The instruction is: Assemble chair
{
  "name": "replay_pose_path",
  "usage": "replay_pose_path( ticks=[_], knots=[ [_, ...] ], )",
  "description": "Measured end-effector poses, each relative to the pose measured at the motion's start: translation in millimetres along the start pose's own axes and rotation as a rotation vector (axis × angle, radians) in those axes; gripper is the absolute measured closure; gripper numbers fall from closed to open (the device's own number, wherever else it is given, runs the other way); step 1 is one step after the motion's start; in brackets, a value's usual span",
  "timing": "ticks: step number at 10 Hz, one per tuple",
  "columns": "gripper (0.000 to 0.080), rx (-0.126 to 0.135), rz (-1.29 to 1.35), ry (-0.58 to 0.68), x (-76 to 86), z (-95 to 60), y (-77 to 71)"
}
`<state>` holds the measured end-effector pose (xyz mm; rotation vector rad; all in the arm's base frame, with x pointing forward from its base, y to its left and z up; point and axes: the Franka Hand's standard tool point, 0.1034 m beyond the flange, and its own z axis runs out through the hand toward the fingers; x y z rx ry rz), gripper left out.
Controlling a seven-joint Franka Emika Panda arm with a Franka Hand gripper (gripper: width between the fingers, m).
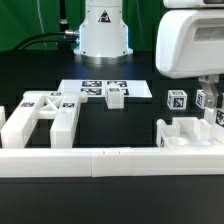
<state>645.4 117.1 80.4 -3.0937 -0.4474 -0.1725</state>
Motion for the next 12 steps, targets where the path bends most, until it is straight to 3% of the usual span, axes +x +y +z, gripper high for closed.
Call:
replay_pose_path(
  ticks=[2, 7, 12],
  knots=[
    [0.0513, 0.002, 0.043, 0.0, -0.1, 0.4, -0.2],
    [0.0512, 0.028, 0.662, 0.048, 1.8, 1.6, -0.9],
    [0.0512, 0.022, 1.276, 0.023, 1.7, 2.2, -1.5]
  ],
)
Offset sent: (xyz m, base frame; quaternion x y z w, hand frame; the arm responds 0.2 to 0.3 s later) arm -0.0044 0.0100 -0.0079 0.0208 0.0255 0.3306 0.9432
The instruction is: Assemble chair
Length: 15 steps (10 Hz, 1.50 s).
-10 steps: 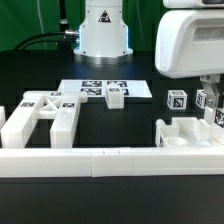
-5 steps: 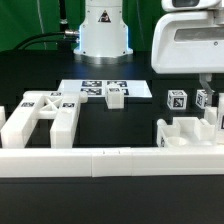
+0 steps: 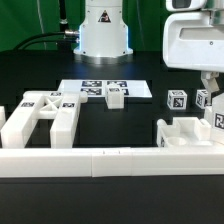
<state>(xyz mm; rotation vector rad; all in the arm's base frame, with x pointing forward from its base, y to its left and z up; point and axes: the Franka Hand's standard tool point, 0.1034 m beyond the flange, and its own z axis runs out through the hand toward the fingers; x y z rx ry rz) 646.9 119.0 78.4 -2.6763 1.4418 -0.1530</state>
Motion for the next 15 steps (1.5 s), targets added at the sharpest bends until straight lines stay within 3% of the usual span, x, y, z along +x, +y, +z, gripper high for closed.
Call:
replay_pose_path(
  ticks=[3, 4, 5, 6, 10, 15],
  knots=[
    [0.0489, 0.001, -0.002, -0.003, 0.3, 0.4, 0.8],
    [0.0306, -0.002, -0.079, -0.004, 0.3, 1.4, 2.5],
    [0.0306, -0.005, -0.124, -0.006, -0.5, 1.6, 2.9],
    [0.0184, -0.005, -0.183, -0.006, -0.2, 1.7, 3.0],
    [0.0151, -0.016, -0.496, -0.017, -2.9, 0.9, 2.6],
    [0.0151, -0.012, -1.03, -0.018, 1.2, -0.6, 1.7]
  ],
)
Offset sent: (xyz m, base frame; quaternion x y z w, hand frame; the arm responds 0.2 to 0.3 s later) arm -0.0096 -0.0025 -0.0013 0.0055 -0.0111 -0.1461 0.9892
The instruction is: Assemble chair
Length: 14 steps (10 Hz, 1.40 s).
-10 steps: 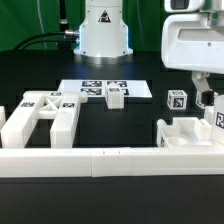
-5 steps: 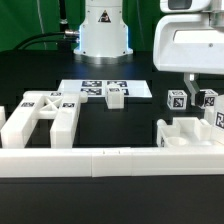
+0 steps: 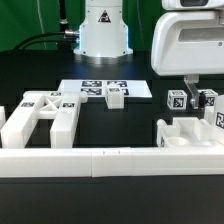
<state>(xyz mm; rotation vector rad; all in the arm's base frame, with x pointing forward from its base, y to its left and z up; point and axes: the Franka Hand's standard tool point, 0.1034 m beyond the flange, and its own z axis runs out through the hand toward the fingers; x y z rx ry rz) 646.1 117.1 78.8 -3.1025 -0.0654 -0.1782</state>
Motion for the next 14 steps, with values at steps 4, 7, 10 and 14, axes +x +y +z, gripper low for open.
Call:
replay_pose_path(
  ticks=[4, 7, 10, 14],
  knots=[
    [0.0151, -0.041, -0.248, -0.007, 1.0, -1.5, -1.4],
    [0.0473, -0.041, -0.287, -0.008, 1.2, -1.4, 0.4],
    [0.0514, -0.04, -0.258, -0.006, 1.3, -1.4, -0.4],
    [0.0514, -0.023, 0.159, 0.038, 4.0, -1.0, -2.0]
  ],
)
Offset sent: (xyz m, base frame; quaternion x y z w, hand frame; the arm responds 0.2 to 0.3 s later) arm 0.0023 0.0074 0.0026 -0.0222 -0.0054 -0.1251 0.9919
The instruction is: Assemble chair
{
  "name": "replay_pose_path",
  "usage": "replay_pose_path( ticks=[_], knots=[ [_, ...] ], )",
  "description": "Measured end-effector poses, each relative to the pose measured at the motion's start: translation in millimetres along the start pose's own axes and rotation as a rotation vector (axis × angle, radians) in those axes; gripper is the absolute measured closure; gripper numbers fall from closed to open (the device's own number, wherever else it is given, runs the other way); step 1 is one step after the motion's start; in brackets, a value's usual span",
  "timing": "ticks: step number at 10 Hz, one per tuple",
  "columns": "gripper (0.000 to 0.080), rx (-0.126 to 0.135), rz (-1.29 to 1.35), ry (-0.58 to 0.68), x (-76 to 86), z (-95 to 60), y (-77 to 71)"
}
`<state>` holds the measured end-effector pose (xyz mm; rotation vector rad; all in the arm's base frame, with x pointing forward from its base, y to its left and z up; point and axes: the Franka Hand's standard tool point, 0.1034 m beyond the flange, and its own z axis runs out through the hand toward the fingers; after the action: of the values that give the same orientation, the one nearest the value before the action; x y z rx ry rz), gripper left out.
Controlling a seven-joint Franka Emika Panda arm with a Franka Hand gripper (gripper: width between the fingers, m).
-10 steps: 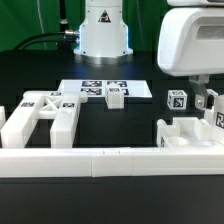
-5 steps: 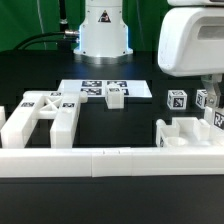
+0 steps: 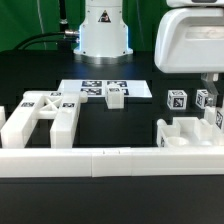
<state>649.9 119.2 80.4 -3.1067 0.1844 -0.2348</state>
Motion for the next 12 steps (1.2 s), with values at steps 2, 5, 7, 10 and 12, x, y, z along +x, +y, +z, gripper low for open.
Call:
replay_pose_path(
  ticks=[2, 5, 7, 10, 12],
  knots=[
    [0.0514, 0.0, 0.283, 0.005, -1.1, 0.4, 0.6],
    [0.0514, -0.014, 0.63, -0.008, -2.4, 1.1, -0.1],
    [0.0514, -0.017, 0.841, -0.023, -2.1, 0.9, 0.4],
    [0.0514, -0.013, 0.856, -0.027, -2.0, 0.8, 0.8],
    [0.02, -0.014, 0.746, -0.027, -4.0, 0.8, -3.6]
  ],
)
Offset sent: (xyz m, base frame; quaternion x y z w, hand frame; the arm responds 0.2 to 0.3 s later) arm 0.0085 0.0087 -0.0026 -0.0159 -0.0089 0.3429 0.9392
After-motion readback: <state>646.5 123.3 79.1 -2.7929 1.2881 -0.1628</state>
